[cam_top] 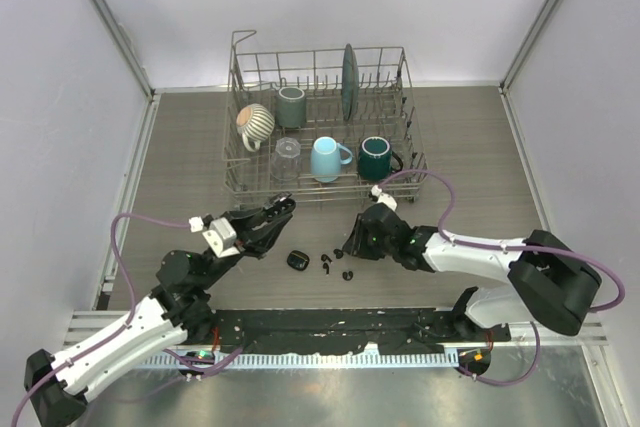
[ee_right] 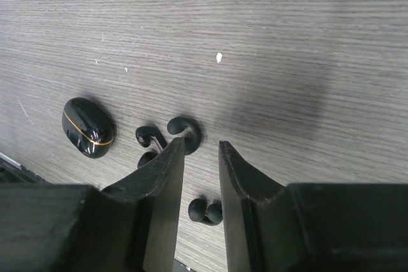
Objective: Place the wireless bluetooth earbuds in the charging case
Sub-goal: Pick up the earbud from the center of the board.
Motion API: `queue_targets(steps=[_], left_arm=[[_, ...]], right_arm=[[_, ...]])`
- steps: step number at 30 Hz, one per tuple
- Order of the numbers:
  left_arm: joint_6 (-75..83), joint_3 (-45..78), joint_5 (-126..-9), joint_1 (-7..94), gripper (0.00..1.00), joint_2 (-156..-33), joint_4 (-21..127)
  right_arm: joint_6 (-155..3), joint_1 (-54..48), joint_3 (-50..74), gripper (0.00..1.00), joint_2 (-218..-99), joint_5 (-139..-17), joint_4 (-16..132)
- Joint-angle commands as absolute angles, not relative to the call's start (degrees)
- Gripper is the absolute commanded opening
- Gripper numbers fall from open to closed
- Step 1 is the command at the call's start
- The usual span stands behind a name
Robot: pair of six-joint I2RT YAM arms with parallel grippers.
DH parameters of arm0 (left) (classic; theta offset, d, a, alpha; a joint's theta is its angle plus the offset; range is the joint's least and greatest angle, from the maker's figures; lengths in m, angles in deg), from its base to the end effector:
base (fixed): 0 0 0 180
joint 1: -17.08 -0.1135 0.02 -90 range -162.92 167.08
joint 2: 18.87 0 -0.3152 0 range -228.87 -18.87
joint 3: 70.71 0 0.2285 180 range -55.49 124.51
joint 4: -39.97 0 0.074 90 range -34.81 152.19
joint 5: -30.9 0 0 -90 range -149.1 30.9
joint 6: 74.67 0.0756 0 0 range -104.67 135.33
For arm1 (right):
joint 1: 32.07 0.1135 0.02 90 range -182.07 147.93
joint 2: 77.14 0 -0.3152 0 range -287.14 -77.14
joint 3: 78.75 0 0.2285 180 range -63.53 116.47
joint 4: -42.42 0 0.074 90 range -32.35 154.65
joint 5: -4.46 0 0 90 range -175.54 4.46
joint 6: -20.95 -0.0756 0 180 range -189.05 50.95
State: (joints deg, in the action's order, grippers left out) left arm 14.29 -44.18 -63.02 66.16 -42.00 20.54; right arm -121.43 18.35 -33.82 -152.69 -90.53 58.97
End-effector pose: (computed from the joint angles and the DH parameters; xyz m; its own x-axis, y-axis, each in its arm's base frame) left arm 0.0589 -0.0759 0.3088 0.2397 -0.3041 -0.9220 0.7996 0.6004 0.0098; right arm 0.1577 0.1804 0.1928 -0.8636 0.1938 -0.4655 -0.0756 0.8630 0.4995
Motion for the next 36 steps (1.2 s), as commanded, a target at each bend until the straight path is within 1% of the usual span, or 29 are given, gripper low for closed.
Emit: queue_targets(steps=[1, 9, 22, 23, 30, 36], left_arm=[[14.7, -44.5, -61.7, 66.1, 0.00, -40.3, 21.2], [15.0, -44.2, -61.6, 66.1, 0.00, -40.1, 22.1], [15.0, -44.0, -61.6, 66.0, 0.00, -40.5, 22.0], [15.0, -44.0, -61.6, 66.0, 0.00, -40.6, 22.0], [15.0, -44.1, -61.6, 66.0, 0.00, -40.8, 21.8], [14.9, -44.2, -61.5, 66.1, 0.00, -40.8, 21.6]], right_arm=[[-121.2, 17.8, -34.5, 0.34, -153.6, -89.1, 52.1], [-121.2, 17.4, -34.7, 0.32, -156.9, -87.2, 50.5], [-121.0, 17.2, -34.8, 0.30, -158.9, -86.3, 49.5], [-121.1, 17.2, -34.8, 0.29, -159.1, -84.2, 49.4], [-121.3, 17.2, -34.9, 0.28, -160.0, -83.3, 48.8], [-121.2, 17.2, -35.1, 0.22, -159.6, -83.4, 48.0]])
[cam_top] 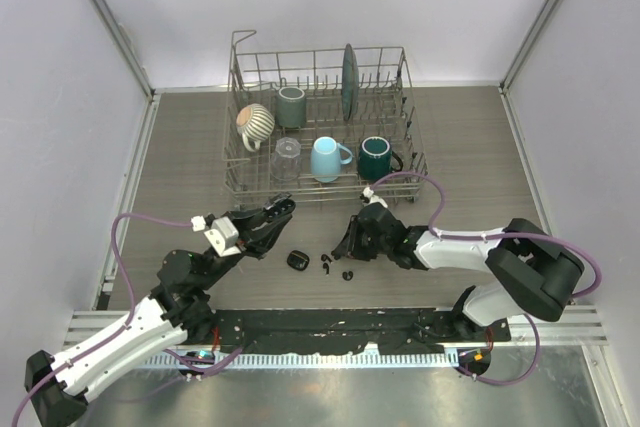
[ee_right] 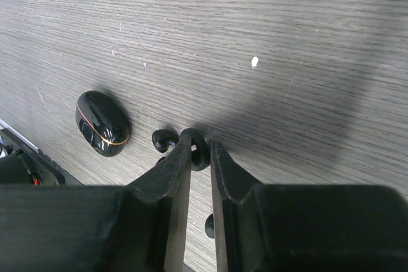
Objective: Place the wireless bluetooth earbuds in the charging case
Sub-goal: Pick up the earbud from the center of the board, then place the earbud in the charging case.
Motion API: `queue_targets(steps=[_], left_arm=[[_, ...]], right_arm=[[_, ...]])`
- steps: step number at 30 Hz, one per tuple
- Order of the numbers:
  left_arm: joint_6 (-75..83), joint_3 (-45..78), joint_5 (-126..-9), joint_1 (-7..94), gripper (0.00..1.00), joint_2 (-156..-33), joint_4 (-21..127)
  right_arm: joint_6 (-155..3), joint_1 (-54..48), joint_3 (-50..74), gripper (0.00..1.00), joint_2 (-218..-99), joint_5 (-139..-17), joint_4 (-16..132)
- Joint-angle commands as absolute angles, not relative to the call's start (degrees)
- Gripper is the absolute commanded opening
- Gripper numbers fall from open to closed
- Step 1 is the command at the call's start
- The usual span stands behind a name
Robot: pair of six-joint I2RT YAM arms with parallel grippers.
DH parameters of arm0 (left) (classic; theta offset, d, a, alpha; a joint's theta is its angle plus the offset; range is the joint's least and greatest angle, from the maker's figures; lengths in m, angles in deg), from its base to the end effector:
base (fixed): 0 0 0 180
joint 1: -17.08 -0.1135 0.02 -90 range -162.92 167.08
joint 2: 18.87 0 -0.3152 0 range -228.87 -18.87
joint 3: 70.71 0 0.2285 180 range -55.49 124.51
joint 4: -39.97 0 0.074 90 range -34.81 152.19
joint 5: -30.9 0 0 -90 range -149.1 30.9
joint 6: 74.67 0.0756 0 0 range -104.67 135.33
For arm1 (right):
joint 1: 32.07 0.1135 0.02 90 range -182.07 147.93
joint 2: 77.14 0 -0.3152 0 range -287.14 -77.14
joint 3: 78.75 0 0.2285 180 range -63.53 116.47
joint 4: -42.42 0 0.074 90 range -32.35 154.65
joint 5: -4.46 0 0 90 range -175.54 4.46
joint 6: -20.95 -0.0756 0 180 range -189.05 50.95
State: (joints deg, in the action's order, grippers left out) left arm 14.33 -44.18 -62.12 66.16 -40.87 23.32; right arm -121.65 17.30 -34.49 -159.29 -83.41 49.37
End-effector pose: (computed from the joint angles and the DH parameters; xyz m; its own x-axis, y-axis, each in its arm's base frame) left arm 0.0592 -0.0743 0.3036 0.2229 -0.2837 -0.9326 0.7908 0.6121 0.0028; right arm 0.1693 0.2017 0.1800 -0.8950 0.1760 -0.4099 -0.1063 0.8082 0.5792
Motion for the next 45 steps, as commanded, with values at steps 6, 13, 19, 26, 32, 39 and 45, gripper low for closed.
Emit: queue_targets(steps=[6, 13, 19, 26, 32, 39, 45], left_arm=[[14.7, -44.2, -61.5, 66.0, 0.00, -41.1, 21.7], [14.6, -44.2, -61.3, 66.1, 0.00, -41.4, 21.8], [14.4, -43.9, -61.4, 66.1, 0.00, -43.0, 21.4], [14.5, -42.8, -64.1, 66.1, 0.00, -46.4, 21.4], [14.8, -40.9, -71.2, 66.1, 0.00, -49.2, 21.8], [13.7, -37.7, -77.8, 65.9, 0.00, -53.7, 20.8], [12.3, -35.3, -81.7, 65.9, 0.00, -57.1, 19.8]], right_arm=[[-120.0, 17.3, -36.0, 0.06, -158.8, -81.9, 44.6], [-115.7, 17.2, -36.3, 0.01, -153.9, -81.3, 43.5], [-105.9, 17.2, -34.6, 0.01, -142.5, -81.3, 46.0], [-87.4, 17.2, -26.2, 0.01, -128.9, -75.2, 53.5], [-74.8, 17.2, -14.8, 0.01, -127.6, -66.8, 62.6], [-69.5, 17.9, -9.6, 0.01, -130.8, -57.9, 65.3], [-66.2, 19.2, -7.7, 0.01, -131.0, -54.4, 67.5]])
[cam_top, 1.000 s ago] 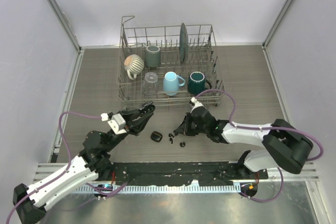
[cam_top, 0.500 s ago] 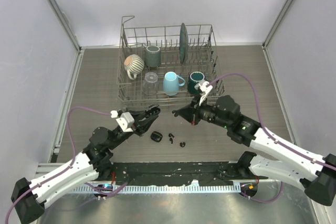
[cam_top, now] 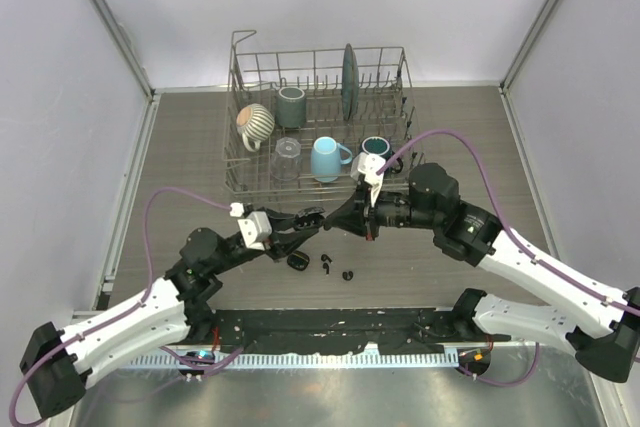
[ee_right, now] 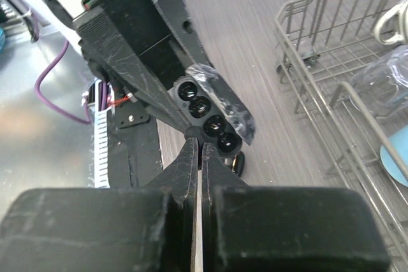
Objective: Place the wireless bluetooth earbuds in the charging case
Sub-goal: Place the earbud in the charging case.
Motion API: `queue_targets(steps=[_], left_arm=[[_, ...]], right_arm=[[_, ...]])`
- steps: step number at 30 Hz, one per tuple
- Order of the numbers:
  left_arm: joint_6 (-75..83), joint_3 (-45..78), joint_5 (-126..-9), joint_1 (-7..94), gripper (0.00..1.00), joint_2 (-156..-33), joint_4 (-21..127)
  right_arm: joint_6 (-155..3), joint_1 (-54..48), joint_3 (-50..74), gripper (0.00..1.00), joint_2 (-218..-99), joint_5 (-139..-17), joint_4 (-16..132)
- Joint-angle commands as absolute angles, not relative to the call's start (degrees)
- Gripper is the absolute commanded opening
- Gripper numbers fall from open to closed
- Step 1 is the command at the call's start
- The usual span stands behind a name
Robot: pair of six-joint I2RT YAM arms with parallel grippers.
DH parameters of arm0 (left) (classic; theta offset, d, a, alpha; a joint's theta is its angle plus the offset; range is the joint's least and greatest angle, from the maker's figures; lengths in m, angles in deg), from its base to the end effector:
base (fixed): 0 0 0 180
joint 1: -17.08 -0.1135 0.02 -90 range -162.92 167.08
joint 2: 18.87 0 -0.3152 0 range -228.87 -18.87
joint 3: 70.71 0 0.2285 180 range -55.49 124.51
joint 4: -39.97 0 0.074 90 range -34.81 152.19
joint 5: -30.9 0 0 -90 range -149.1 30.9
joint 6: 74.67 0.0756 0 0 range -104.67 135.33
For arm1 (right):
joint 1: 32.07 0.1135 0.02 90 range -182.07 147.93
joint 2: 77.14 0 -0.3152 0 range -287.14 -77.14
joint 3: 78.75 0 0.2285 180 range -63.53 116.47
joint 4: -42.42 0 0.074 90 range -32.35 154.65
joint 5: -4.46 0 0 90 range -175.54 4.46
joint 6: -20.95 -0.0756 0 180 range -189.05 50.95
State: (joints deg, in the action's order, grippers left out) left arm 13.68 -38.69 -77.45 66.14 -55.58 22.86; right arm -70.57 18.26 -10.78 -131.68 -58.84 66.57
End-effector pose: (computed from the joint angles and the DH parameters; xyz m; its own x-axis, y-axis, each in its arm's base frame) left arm 0.0721 -0.1194 0.3146 0.1144 -0.1736 -0.9781 0.9221 0.3849 0.0396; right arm 0.1005 0.1744 0.3970 -0.1444 -0.1370 -0.9800 -0.9660 0.2342 0.1096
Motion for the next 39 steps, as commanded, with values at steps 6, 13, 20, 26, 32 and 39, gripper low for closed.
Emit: queue_targets(steps=[6, 13, 20, 26, 32, 39], left_arm=[[11.3, -33.4, -85.1, 65.7, 0.00, -60.4, 19.1], [10.0, -31.8, -89.3, 65.7, 0.00, -63.6, 18.6], [8.9, -30.7, -91.8, 65.7, 0.00, -66.0, 17.1], [7.9, -30.3, -92.8, 65.7, 0.00, -66.5, 15.3], [6.6, -29.9, -93.5, 65.7, 0.00, -66.8, 13.2], [6.4, -30.2, -92.8, 65.7, 0.00, -65.8, 12.1]], right_arm=[[-65.9, 19.4, -8.2, 0.01, -130.0, -54.3, 65.8], [-65.9, 19.4, -8.8, 0.01, -130.1, -55.5, 64.3], [-65.4, 19.6, -9.3, 0.01, -130.5, -56.6, 63.3], [-64.3, 20.7, -9.7, 0.01, -131.4, -56.4, 64.2], [-61.4, 23.0, -9.6, 0.01, -132.2, -58.0, 68.0], [-58.6, 25.0, -9.1, 0.01, -132.5, -64.1, 71.1]])
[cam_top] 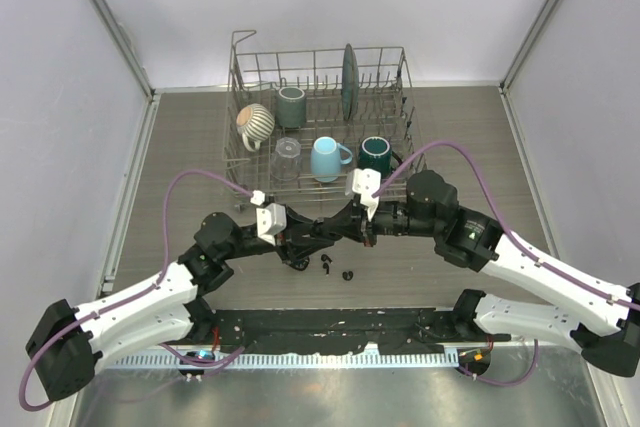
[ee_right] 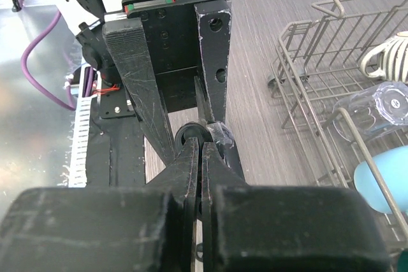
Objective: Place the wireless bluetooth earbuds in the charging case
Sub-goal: Place the earbud in the charging case.
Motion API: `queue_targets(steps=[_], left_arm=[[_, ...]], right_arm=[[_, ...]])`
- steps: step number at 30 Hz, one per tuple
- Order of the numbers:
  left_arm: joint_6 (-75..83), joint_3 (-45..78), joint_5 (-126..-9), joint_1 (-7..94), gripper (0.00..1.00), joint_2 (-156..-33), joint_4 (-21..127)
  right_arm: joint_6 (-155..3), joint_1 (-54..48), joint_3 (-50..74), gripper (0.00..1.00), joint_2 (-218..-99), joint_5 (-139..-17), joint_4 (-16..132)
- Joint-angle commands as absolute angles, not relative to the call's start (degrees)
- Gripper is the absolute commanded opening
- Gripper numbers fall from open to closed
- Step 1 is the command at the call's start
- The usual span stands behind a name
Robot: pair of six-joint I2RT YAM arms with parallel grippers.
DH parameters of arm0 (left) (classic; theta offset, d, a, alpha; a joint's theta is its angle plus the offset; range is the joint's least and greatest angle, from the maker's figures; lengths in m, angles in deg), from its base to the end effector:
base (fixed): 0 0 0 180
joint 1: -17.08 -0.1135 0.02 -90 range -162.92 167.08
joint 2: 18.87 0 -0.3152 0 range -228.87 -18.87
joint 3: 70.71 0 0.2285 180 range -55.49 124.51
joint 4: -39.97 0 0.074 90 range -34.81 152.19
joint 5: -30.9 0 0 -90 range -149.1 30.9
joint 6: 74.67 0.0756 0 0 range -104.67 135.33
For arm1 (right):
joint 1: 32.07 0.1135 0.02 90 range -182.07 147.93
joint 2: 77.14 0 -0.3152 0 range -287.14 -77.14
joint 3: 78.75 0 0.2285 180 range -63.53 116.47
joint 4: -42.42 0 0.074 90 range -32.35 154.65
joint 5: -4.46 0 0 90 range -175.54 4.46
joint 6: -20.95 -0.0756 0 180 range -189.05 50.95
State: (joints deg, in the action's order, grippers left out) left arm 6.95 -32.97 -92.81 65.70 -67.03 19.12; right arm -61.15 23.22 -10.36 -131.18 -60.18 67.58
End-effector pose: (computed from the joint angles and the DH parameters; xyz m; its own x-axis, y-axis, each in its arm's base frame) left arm 0.0803 -0.1546 0.3318 -0.0252 -0.1548 -0.9876 0.9919 0.1191 -0.0439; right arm 0.0850 0.1796 0.3986 0.0292 -0.1759 -0.9840 -0.9877 0.1459 -0.0554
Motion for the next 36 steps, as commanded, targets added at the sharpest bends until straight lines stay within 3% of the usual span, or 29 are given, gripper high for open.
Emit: queue_targets(steps=[1, 14, 17, 27, 36], left_arm=[[6.4, -30.1, -92.8, 65.7, 0.00, -65.5, 12.2], [7.2, -31.2, -90.0, 65.7, 0.00, -63.2, 11.3], [7.2, -32.0, -88.1, 65.6, 0.00, -62.6, 9.9], [8.6, -33.2, -84.4, 65.7, 0.00, -60.3, 10.5], [10.8, -33.0, -81.7, 65.7, 0.00, -59.5, 15.5]], right_arm=[[-58.2, 25.1, -9.2, 0.01, -132.4, -64.4, 71.0], [-57.9, 25.9, -8.2, 0.01, -133.3, -64.7, 73.4], [-58.2, 26.2, -7.3, 0.06, -134.4, -65.4, 74.9], [-59.3, 26.3, -7.9, 0.42, -132.3, -66.2, 72.9], [-63.7, 26.3, -9.3, 0.54, -126.4, -70.9, 65.9]])
